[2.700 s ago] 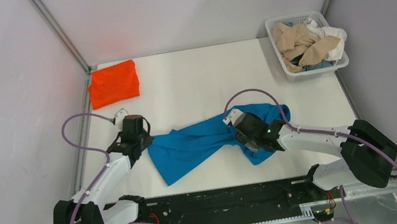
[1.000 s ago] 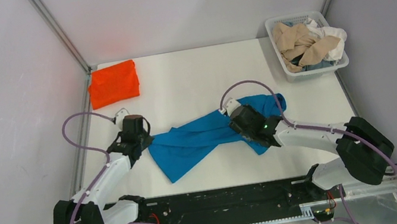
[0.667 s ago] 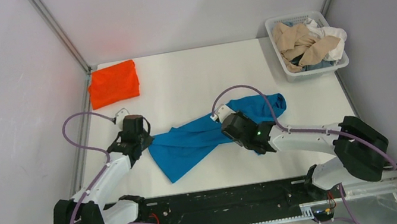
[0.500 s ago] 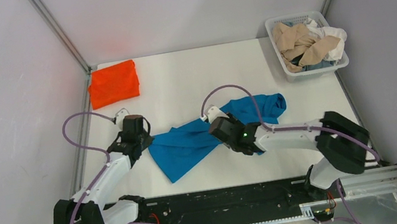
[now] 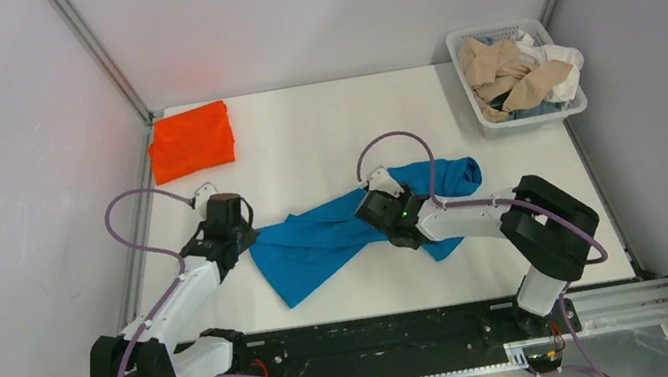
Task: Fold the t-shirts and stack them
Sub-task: Flatten out the tshirt
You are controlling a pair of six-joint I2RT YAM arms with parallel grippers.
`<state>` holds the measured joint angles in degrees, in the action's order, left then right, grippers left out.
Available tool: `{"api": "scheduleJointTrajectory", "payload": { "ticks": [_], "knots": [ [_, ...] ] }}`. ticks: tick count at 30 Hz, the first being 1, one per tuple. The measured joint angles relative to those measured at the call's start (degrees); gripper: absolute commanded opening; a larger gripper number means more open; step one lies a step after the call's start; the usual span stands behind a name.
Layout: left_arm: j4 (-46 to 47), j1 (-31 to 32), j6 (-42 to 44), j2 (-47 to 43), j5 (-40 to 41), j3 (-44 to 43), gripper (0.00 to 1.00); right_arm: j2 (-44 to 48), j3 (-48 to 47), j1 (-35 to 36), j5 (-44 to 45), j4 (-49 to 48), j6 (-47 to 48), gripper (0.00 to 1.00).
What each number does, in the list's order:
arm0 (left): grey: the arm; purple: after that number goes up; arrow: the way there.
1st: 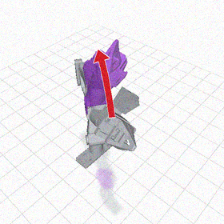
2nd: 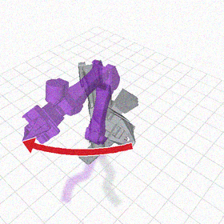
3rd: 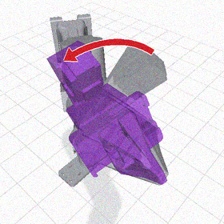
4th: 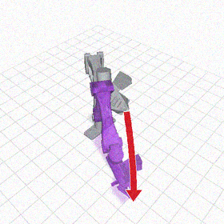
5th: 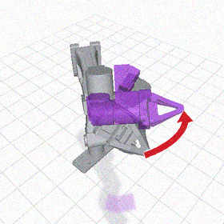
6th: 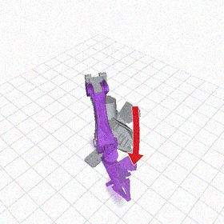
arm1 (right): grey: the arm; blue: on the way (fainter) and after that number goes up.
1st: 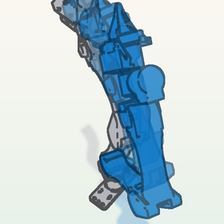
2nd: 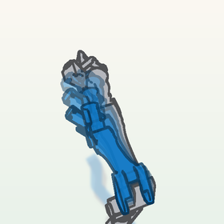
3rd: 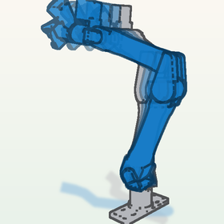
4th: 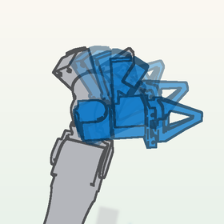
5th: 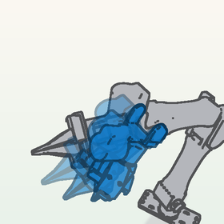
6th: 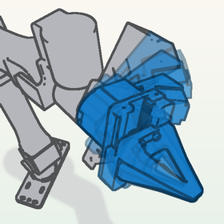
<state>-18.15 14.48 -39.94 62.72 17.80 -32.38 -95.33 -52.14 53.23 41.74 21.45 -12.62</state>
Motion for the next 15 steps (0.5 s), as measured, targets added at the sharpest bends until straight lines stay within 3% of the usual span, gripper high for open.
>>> {"api": "scheduleJointTrajectory", "payload": {
  "ticks": [2, 6, 8, 15],
  "knots": [
    [0.0, 0.0, 0.0, 0.0, 0.0, 0.0, 0.0, 0.0, 0.0, -0.5, 0.5, 1.0, -1.2, 0.42],
    [0.0, 0.0, 0.0, -0.2, 0.0, 0.0, 0.0, 0.0, -0.1, -2.1, 0.9, 2.5, -3.1, 0.09],
    [0.0, 0.0, 0.0, -0.2, 0.0, 0.0, 0.0, 0.0, -0.1, -2.6, 1.0, 2.8, -3.7, 0.01],
    [-0.3, 0.0, 0.0, -0.3, 0.0, -0.7, 0.0, 5.1, -0.1, -3.0, 1.6, 3.3, -4.1, 0.0]
  ]
}}
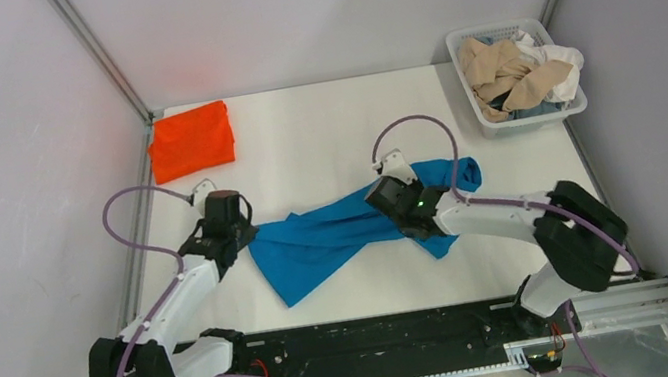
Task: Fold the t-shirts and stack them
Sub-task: Flatten out the tshirt
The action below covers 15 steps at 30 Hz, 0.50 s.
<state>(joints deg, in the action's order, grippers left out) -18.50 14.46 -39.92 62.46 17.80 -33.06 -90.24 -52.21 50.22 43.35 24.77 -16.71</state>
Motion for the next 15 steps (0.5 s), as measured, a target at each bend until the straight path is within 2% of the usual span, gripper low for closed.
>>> {"api": "scheduleJointTrajectory", "payload": {
  "ticks": [6, 11, 15],
  "knots": [
    [-0.7, 0.0, -0.1, -2.9, 0.0, -4.4, 0.0, 11.9, 0.0, -3.2, 2.6, -0.7, 1.4, 0.0],
    [-1.5, 0.0, 0.5, -11.1, -0.5, -11.3, 0.0, 25.0, -0.1, -5.0, 2.6, -3.3, 6.3, 0.0],
    [-1.2, 0.0, 1.9, -19.5, -2.7, -17.8, 0.0, 38.1, -1.2, -4.9, -1.6, -3.7, 11.0, 0.0]
  ]
}}
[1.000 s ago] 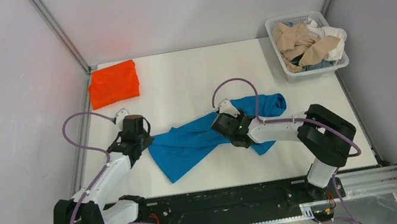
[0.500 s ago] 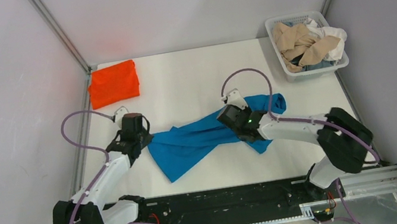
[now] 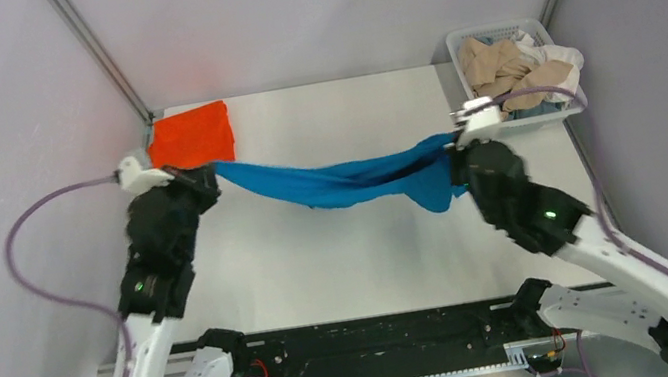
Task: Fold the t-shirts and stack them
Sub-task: Flatten out the tshirt
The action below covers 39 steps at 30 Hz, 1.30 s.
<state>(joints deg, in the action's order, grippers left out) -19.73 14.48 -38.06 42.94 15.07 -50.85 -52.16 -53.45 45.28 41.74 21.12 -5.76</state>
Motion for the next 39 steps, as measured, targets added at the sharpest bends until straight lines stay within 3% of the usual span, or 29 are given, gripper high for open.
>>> {"api": "scheduleJointTrajectory", "payload": {
  "ticks": [8, 12, 16, 21, 23, 25, 26, 27, 28, 29, 30, 34, 39],
  "knots": [
    [1.3, 0.0, 1.6, -14.8, -7.0, -15.5, 0.0, 21.2, -12.2, 1.7, -22.0, -0.8, 2.7, 0.0],
    [3.2, 0.0, 1.8, -17.6, -9.8, -20.3, 0.0, 23.9, -17.3, 2.0, -30.1, -1.5, 1.1, 0.0],
    [3.9, 0.0, 2.1, -19.3, -9.1, -17.8, 0.0, 21.5, -18.3, 2.0, -27.5, 1.8, -1.8, 0.02],
    [3.6, 0.0, 2.0, -18.4, -3.7, -8.4, 0.0, 14.1, -14.7, 0.8, -13.4, 8.5, -7.4, 0.07],
    [3.3, 0.0, 1.6, -15.6, -1.0, -3.3, 0.0, 10.9, -10.2, -2.4, -10.1, 10.5, -10.2, 0.14],
    [3.3, 0.0, 0.8, -10.6, 0.8, 1.6, 0.0, 7.8, -5.1, -7.2, -11.4, 10.9, -12.5, 0.4],
    [3.3, 0.0, 0.5, -7.6, 1.3, 3.8, 0.0, 5.5, -1.8, -10.6, -13.4, 10.7, -13.8, 0.61],
    [3.2, 0.0, 0.1, -4.4, 1.6, 6.0, 0.0, 3.3, 0.7, -13.5, -15.2, 10.4, -15.1, 0.7],
    [3.1, 0.0, -0.2, -0.7, 1.9, 8.3, 0.0, 0.6, 3.2, -16.3, -17.8, 9.7, -16.2, 0.87],
    [2.8, 0.0, -0.6, 3.6, 2.0, 10.5, 0.0, -2.5, 5.1, -18.1, -19.5, 9.4, -17.1, 0.93],
    [2.5, 0.0, -0.9, 6.9, 2.2, 12.1, 0.0, -5.9, 6.9, -19.8, -21.1, 8.9, -17.6, 0.98],
    [-0.2, 0.0, -1.7, 16.5, 2.8, 16.9, 0.0, -10.5, 9.5, -19.4, -24.7, 8.7, -19.0, 0.99],
    [0.6, 0.0, -2.2, 16.6, 4.3, 17.2, 0.0, -7.7, 9.2, -12.3, -24.7, 7.1, -21.6, 0.99]
  ]
}}
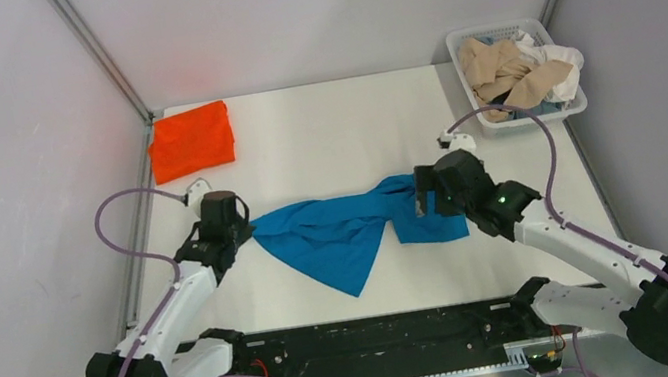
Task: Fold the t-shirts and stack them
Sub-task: Flatten out the tshirt
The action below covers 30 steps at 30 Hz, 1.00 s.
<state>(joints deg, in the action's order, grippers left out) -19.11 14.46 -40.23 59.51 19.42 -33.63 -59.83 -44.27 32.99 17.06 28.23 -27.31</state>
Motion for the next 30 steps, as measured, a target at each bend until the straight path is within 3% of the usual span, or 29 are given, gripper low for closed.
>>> {"api": "scheduleJointTrajectory", "payload": {
  "ticks": [4, 6, 12, 15, 26, 30],
  "knots": [
    [1.0, 0.0, -0.1, -1.4, 0.8, 0.0, 0.0, -1.9, -0.2, 5.7, 1.5, 1.4, -3.5, 0.99],
    [1.1, 0.0, -0.1, -1.9, 1.0, 0.0, 0.0, -3.5, 0.2, 5.0, 1.8, 2.1, -5.1, 0.99],
    [1.4, 0.0, -0.1, -2.3, 1.0, 0.2, 0.0, -5.4, 7.2, -7.8, -2.1, 0.7, -7.7, 0.97],
    [1.4, 0.0, 0.0, -2.3, 0.9, 0.2, 0.0, -7.2, 9.5, -10.6, -5.1, -0.3, -7.7, 0.92],
    [1.5, 0.0, 0.0, -2.3, 1.0, 0.2, 0.0, -13.6, 10.0, -8.5, -7.9, -5.5, -7.7, 0.59],
    [1.5, 0.0, 0.0, -2.6, 1.4, 0.2, 0.0, -14.9, 9.8, -7.6, -7.0, -7.1, -8.0, 0.33]
  ]
}}
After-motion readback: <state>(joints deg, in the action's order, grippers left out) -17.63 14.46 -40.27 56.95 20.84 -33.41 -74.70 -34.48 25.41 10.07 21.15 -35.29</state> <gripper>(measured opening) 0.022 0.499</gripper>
